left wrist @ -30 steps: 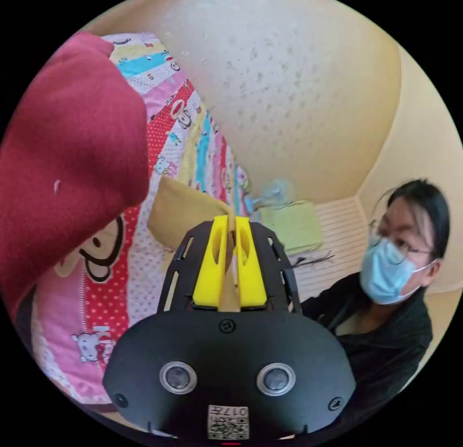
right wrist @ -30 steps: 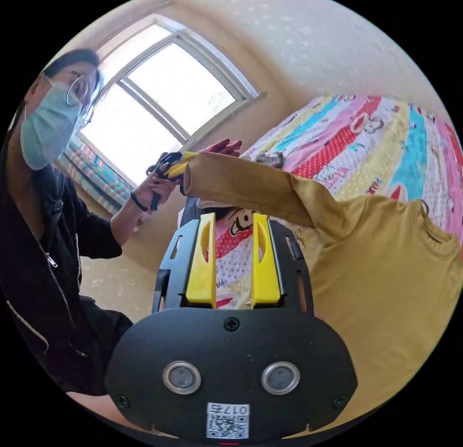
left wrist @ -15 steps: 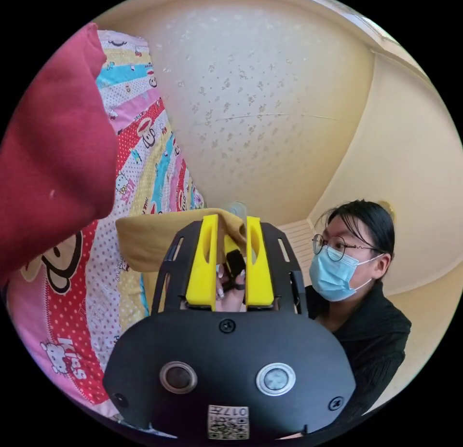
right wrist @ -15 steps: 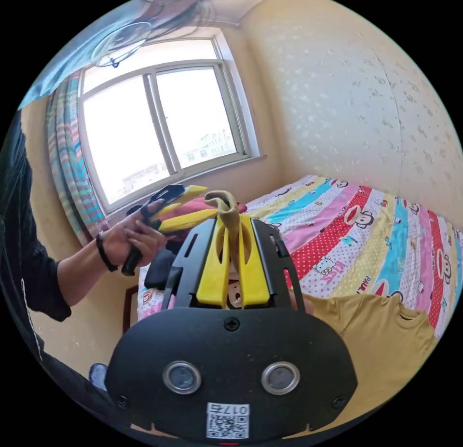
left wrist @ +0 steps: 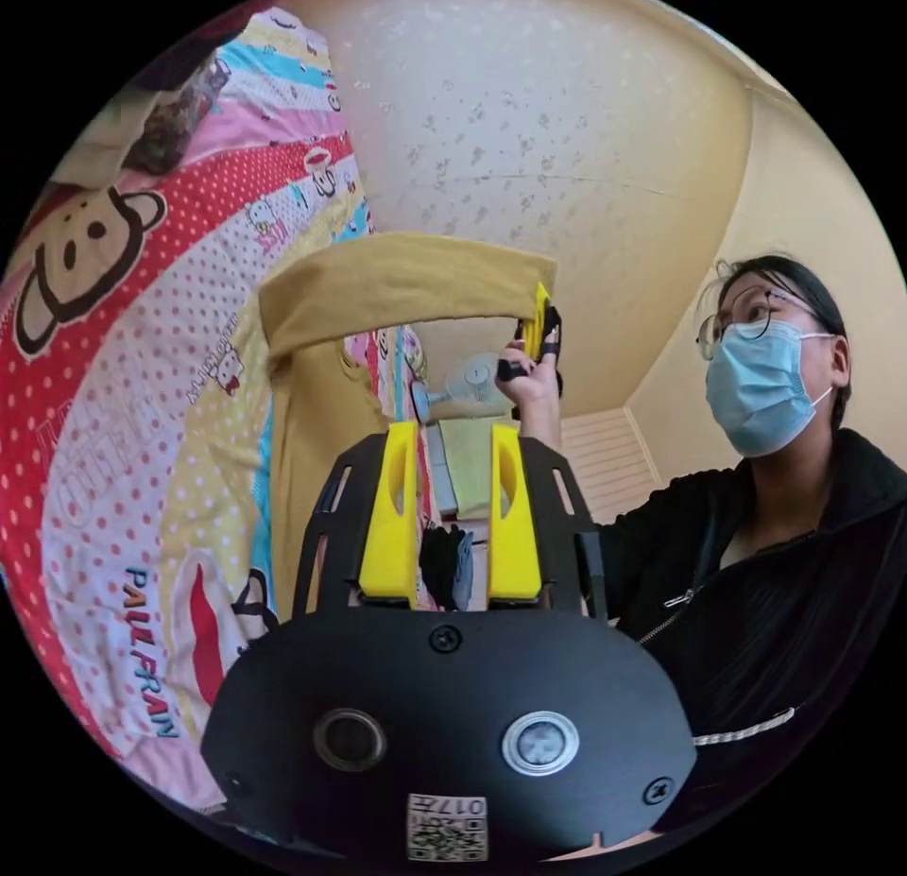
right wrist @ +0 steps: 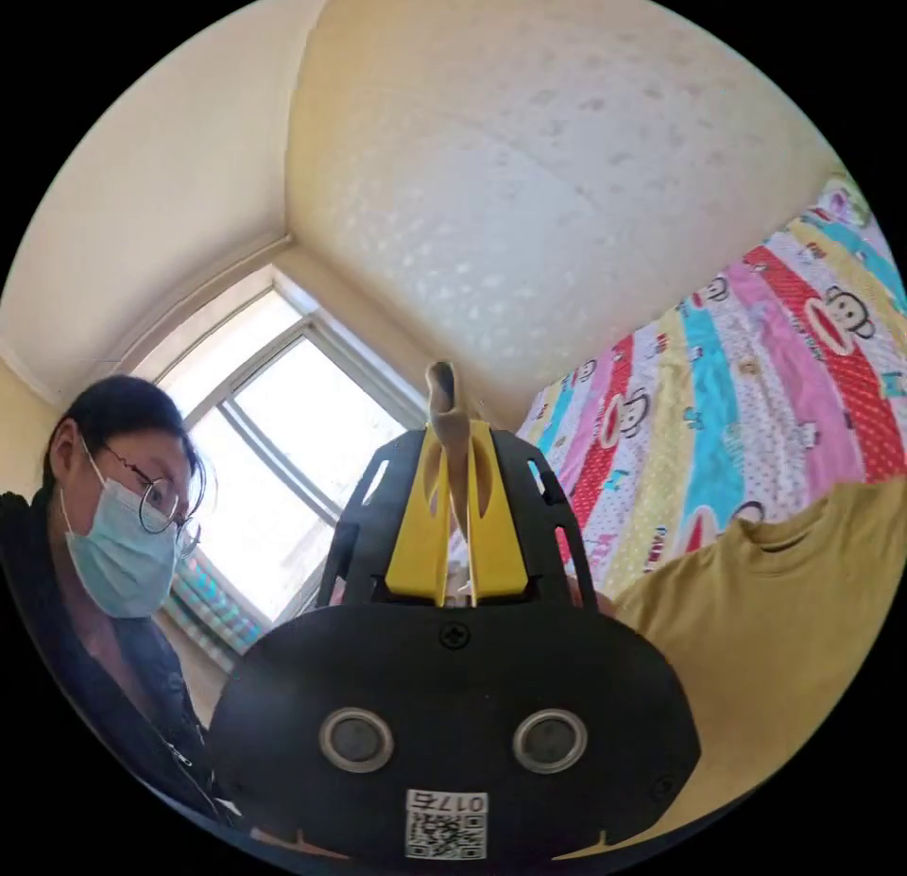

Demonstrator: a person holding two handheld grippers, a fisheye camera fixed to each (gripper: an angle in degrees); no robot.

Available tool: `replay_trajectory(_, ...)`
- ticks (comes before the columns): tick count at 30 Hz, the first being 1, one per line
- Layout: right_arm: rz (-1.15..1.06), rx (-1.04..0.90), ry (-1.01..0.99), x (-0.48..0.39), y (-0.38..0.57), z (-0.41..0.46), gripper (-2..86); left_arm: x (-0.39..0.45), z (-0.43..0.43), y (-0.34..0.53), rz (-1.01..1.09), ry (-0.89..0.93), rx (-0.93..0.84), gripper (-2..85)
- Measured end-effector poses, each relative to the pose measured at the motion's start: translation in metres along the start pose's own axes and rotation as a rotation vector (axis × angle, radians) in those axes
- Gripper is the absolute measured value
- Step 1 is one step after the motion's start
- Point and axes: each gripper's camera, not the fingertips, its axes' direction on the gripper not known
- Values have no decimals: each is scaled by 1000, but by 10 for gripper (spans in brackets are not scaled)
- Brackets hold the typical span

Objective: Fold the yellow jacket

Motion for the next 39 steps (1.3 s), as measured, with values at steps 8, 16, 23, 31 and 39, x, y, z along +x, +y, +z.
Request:
replay_trajectory(8, 97, -148, 520, 210, 19, -118, 46, 18, 89, 18, 31, -128, -229, 119)
replay_trajectory(16, 4, -54, 306, 192, -13, -102, 51, 72, 167, -33, 227, -502, -258, 132)
replay_trajectory(23, 318, -50, 481, 288, 21, -130, 116, 101, 247, -64, 393, -732, -275, 140)
replay_trajectory(31, -269, -399, 491, 153, -31, -3, 110, 160, 323, -73, 675, -974, -374, 115)
replay_trajectory(39, -760, -1221, 163, 88, 15, 333, 103, 174, 354, -67, 753, -1035, -503, 81)
